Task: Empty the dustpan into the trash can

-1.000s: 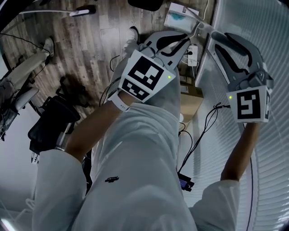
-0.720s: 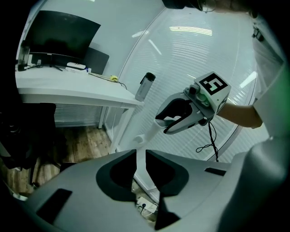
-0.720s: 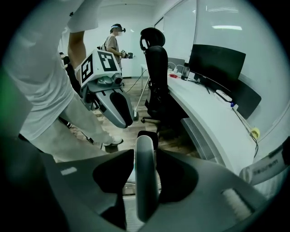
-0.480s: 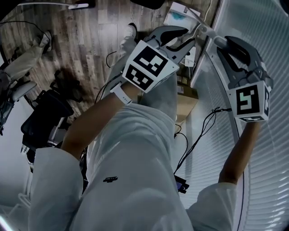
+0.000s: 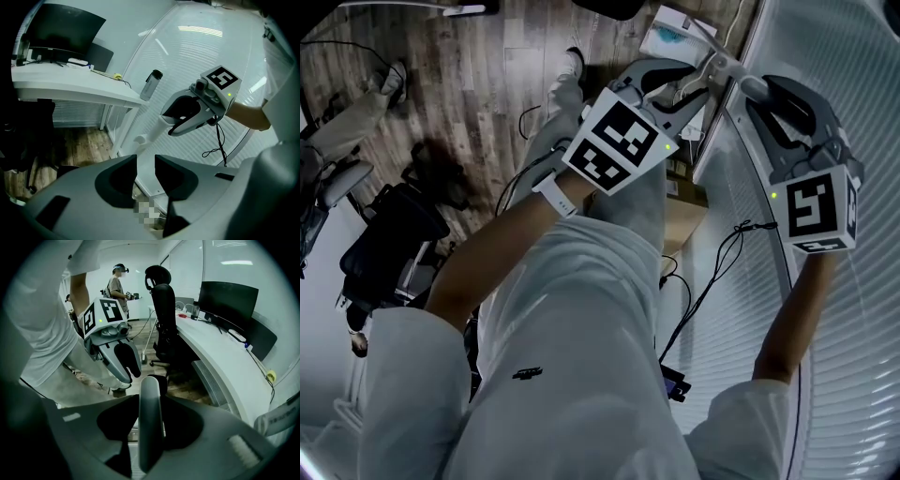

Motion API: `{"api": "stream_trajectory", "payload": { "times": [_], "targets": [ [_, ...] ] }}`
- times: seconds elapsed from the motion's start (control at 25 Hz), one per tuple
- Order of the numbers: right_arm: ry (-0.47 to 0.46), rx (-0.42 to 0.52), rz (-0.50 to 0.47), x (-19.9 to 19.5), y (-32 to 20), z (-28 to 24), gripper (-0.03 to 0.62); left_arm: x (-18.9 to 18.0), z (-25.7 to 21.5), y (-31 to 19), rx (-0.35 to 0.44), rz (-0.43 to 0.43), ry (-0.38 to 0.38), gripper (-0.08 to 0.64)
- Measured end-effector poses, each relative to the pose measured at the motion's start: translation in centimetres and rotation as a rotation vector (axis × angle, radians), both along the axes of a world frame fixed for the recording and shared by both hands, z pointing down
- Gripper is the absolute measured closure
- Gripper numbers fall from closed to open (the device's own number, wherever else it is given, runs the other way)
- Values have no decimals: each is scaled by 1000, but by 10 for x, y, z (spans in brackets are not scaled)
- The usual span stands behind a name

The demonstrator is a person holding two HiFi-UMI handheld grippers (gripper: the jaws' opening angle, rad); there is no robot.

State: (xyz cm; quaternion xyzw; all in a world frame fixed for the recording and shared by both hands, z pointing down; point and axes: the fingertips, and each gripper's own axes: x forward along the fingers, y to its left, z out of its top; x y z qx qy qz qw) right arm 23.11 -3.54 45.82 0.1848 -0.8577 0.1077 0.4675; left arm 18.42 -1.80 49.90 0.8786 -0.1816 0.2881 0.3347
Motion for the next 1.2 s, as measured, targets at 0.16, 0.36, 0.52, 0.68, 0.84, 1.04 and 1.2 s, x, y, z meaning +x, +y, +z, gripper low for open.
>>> {"api": "stream_trajectory", "payload": {
  "times": [0.16, 0.36, 0.52, 0.68, 0.84, 1.04, 1.2],
  "targets": [
    [72, 0, -20, 3, -1, 11, 449, -2, 1, -3, -7, 0, 3, 456],
    [68, -6, -30, 0, -3, 15, 468, 0, 0, -5, -5, 14, 6, 456],
    [71, -27, -27, 4, 3, 21, 472, 1, 3, -4, -6, 8, 6, 456],
    [55, -34, -17, 5, 4, 29, 502, 4, 11, 1, -16, 13, 0, 456],
    [40, -34, -11, 3, 0, 27, 505, 5, 16, -1, -16, 21, -3, 456],
    [30, -22, 15, 5, 4, 24, 505, 9, 18, 1, -9, 21, 1, 456],
    [5, -31, 74, 7, 1, 17, 505, 16, 18, 2, 6, 40, -5, 456]
  ]
}}
